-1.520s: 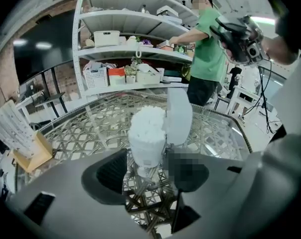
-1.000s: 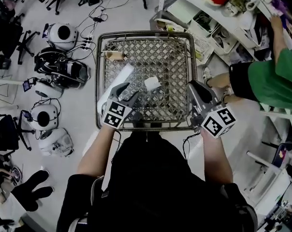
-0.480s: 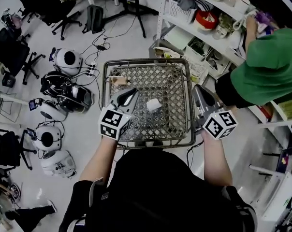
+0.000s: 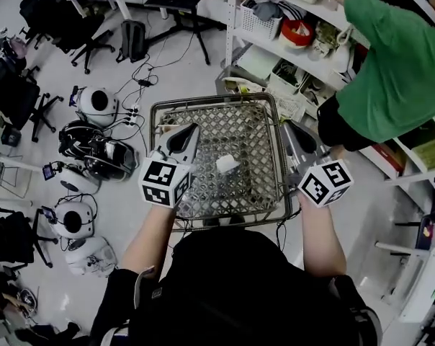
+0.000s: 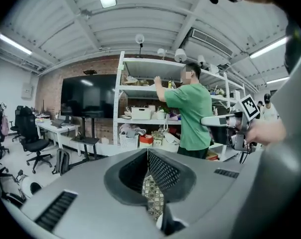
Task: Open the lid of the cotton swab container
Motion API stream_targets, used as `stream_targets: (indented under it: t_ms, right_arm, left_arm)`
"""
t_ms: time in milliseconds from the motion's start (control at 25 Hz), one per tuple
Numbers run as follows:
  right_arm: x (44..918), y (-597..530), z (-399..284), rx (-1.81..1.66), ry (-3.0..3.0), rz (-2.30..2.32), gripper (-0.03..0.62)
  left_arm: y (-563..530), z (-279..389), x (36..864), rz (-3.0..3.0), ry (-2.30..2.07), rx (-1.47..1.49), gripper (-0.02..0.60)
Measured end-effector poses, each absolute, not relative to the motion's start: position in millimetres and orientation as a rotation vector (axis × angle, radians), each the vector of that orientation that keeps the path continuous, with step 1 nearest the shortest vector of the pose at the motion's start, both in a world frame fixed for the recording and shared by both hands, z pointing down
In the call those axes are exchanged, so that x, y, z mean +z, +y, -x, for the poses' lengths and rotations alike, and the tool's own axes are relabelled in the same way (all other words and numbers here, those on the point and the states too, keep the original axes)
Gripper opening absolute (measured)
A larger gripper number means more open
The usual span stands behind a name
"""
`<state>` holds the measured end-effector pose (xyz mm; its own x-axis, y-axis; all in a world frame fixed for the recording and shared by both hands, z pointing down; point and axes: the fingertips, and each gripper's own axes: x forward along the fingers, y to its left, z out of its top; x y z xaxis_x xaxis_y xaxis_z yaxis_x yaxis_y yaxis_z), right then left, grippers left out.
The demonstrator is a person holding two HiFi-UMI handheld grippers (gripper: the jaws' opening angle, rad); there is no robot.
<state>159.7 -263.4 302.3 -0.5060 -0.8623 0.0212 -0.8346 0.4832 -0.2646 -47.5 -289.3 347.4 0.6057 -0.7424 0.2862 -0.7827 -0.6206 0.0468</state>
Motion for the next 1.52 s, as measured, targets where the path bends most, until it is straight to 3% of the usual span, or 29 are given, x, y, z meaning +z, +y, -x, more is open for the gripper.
stream_targets:
  t_ms: [440, 840, 1520]
  right_arm:
    - [291, -239, -157, -0.293, 2.570, 1.472, 0.009]
    - [281, -244, -153, -0.246, 2.628, 1.436, 0.008]
    - [285, -237, -135, -0.283, 2.689, 1.353, 0.008]
  left_arm:
    - [-273, 62, 289, -2.734, -1.362, 0.190, 0.006]
    - [-263, 84, 303, -2.652, -1.426, 0.293, 0.006]
    - [-266, 65, 307, -2.697, -1.398, 0.242, 0.005]
